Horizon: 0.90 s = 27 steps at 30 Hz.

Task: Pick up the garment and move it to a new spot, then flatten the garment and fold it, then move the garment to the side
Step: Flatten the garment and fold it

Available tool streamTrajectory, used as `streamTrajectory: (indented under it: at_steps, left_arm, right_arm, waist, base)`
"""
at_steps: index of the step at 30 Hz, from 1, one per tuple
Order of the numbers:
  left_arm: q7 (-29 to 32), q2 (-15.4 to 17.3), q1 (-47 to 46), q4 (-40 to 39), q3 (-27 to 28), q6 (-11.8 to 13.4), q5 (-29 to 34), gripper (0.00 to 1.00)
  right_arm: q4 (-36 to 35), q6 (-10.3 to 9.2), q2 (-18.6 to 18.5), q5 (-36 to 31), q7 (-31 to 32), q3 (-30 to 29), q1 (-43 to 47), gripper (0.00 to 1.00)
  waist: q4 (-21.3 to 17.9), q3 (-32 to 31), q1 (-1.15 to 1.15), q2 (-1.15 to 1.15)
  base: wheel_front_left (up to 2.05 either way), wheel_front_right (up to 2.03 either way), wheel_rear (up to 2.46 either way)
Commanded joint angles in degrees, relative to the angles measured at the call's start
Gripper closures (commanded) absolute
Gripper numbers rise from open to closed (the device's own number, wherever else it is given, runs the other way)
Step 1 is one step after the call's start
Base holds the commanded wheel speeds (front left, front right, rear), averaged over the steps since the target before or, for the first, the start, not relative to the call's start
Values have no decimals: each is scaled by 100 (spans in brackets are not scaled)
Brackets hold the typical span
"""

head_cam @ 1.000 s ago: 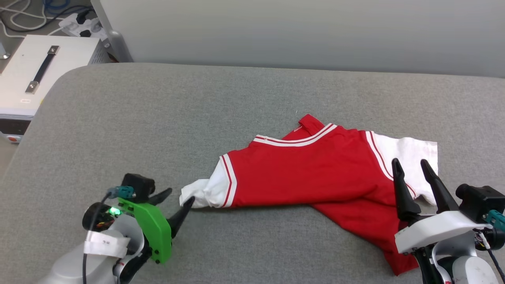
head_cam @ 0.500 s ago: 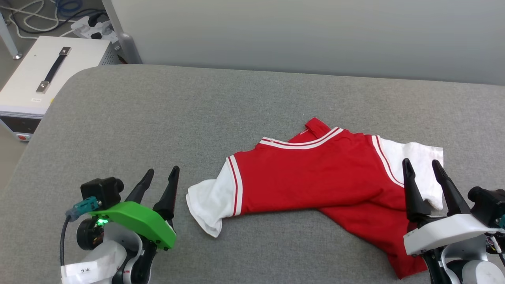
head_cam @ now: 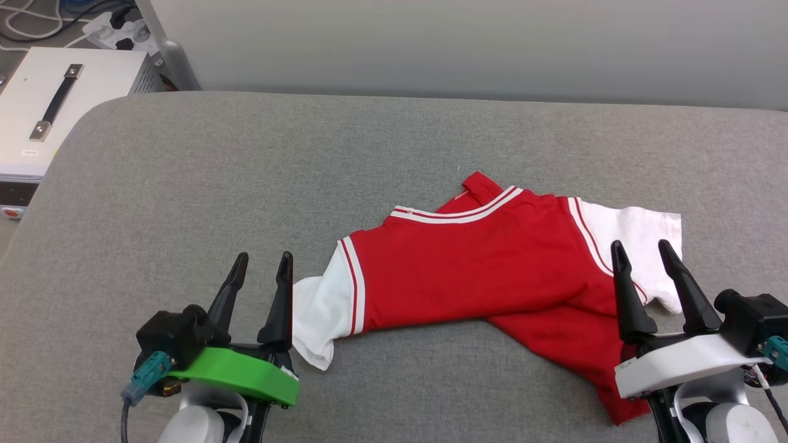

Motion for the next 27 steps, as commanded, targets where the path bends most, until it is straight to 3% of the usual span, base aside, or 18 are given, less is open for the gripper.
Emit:
streamTrajectory:
  at_steps: [1,6,11,15,19,22,27]
  left_arm:
    - [-33,-54,46,66,51,-94,145,0]
    - [-33,-216,-21,316,149,-266,451,0]
    - [214,-175,-260,669,161,-260,459,0]
    - [1250,-8,-646,810,120,-17,477,0]
    - [2867,284,-956,883,-60,267,575,0]
    - [3666,449,-1069,844,-98,519,666,0]
    - [4236,578,-1134,723,-119,775,771,0]
  right_arm:
    - [2,-4,-8,-32,-53,5,-76,0]
    - [2,-4,-8,-35,-60,4,-91,0]
    - [-48,-4,-8,-59,-12,17,-109,0]
    - [-93,-4,-8,-84,37,10,-133,0]
    - [-123,-4,-8,-119,91,62,-179,0]
    - [-153,-4,-8,-136,106,92,-217,0]
    - [-181,-4,-8,-155,123,144,-285,0]
  waist:
    - [-20,10,0,0]
    - [-64,51,0,0]
    - [-109,174,0,0]
    - [-130,311,0,0]
    - [-164,467,0,0]
    - [-196,582,0,0]
    - [-276,763,0,0]
  base:
    - [0,0,0]
    - [0,0,0]
    - [0,0,0]
    - [0,0,0]
    - [0,0,0]
    - [0,0,0]
    - [0,0,0]
